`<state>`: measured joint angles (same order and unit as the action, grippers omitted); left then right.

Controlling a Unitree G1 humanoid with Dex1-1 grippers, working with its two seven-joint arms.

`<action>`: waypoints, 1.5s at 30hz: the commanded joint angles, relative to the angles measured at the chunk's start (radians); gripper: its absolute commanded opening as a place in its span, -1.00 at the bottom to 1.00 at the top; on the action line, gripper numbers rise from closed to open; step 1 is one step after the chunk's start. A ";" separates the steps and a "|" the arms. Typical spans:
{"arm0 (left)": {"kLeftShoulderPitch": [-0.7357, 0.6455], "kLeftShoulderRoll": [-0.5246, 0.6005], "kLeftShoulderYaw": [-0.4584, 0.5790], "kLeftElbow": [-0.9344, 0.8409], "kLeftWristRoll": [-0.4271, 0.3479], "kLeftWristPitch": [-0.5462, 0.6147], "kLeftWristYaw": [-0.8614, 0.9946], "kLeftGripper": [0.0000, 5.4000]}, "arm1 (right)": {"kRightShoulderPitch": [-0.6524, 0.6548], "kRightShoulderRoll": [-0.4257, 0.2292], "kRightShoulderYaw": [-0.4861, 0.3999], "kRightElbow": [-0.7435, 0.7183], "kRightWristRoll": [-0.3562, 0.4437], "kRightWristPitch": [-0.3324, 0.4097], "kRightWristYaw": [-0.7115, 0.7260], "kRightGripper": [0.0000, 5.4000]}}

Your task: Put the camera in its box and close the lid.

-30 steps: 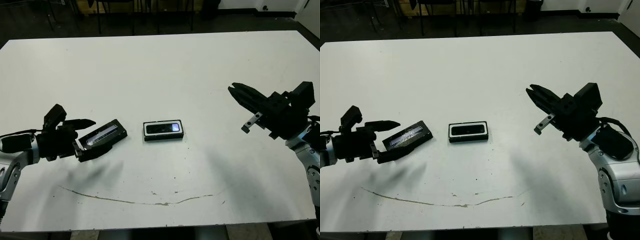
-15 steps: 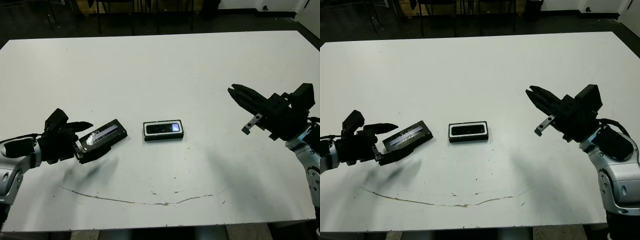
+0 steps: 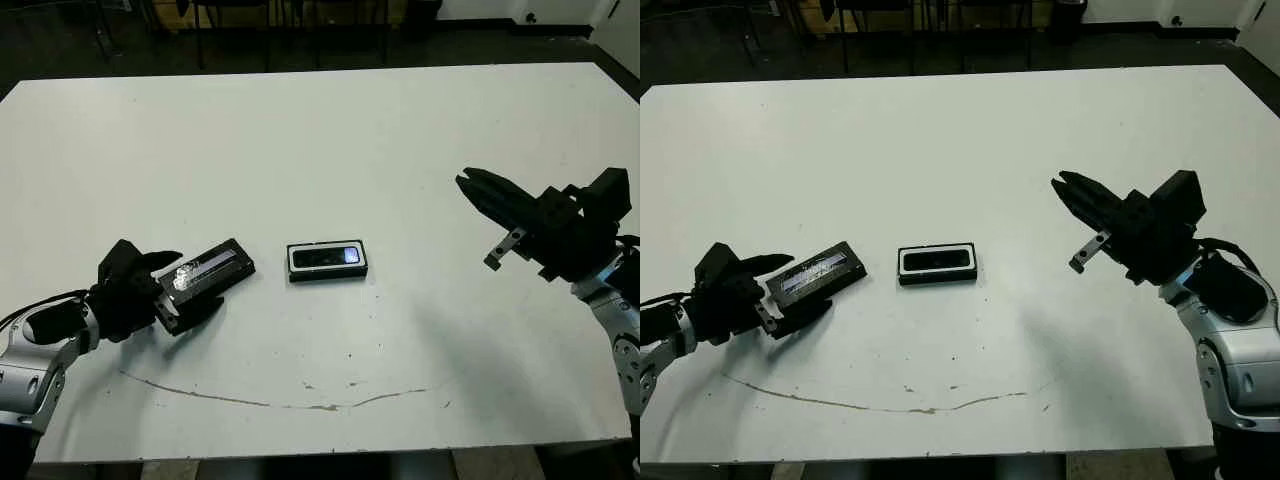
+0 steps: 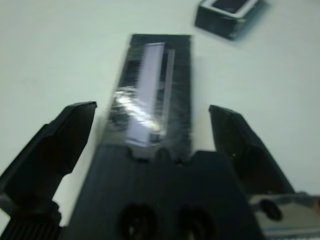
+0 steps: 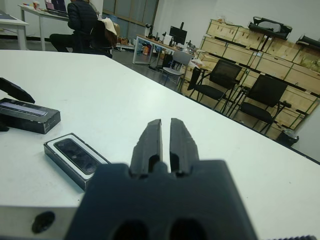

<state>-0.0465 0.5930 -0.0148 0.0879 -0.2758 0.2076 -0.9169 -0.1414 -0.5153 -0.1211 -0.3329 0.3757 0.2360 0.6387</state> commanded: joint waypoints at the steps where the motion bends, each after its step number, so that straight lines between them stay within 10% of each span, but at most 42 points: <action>1: -0.005 0.023 -0.012 0.020 -0.005 0.059 -0.035 0.97 | 0.018 -0.008 -0.001 0.000 0.010 0.030 0.003 -1.00; 16: -0.040 0.066 -0.019 0.138 0.017 0.035 -0.096 0.03 | 0.025 -0.011 -0.008 -0.001 0.007 0.030 -0.001 -1.00; 33: -0.178 0.057 0.049 -0.009 -0.092 0.054 -0.096 0.03 | 0.026 -0.003 0.015 0.001 -0.014 0.039 -0.026 -1.00; 45: -0.603 -0.088 -0.136 0.460 0.033 -0.014 -0.269 0.03 | 0.021 0.004 0.021 0.009 -0.033 0.062 -0.058 -1.00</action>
<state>-0.6182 0.5238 -0.1221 0.4932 -0.2744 0.1923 -1.1727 -0.1256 -0.5109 -0.1024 -0.3327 0.3444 0.2730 0.5843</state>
